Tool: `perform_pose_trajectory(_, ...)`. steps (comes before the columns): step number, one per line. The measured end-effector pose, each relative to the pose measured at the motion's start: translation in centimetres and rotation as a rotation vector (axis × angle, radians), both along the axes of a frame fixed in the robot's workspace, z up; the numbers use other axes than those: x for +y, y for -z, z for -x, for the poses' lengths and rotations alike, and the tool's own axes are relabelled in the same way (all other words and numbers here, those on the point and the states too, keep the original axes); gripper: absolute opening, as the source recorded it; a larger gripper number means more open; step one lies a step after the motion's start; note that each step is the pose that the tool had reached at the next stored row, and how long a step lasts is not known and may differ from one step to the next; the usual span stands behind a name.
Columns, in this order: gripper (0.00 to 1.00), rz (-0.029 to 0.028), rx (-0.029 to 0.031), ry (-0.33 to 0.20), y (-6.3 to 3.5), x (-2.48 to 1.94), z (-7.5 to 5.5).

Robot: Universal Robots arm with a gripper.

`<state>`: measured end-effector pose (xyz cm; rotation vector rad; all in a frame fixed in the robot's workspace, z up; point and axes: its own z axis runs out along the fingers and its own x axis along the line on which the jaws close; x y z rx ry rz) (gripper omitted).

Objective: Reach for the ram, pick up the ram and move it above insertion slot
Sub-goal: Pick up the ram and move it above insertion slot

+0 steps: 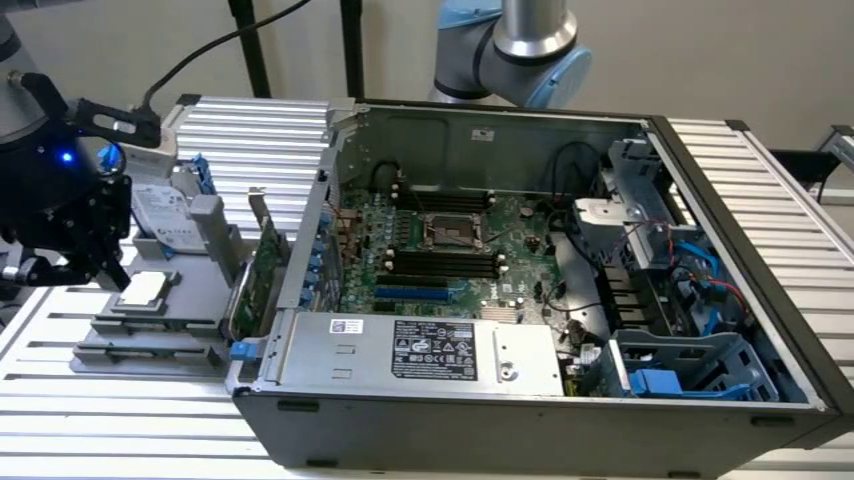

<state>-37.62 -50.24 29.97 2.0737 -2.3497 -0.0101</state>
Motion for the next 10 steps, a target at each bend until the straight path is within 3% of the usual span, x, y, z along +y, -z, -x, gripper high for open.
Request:
perform_pose_trajectory(5, 0.11, 0.0017, 0.0027, -0.084, 0.12, 0.0, 0.01)
perform_pose_trajectory(8, 0.12, 0.0028, 0.004, -0.09, 0.12, 0.0, 0.02)
perform_pose_trajectory(10, 0.24, 0.0028, 0.0041, -0.09, 0.12, 0.0, 0.02)
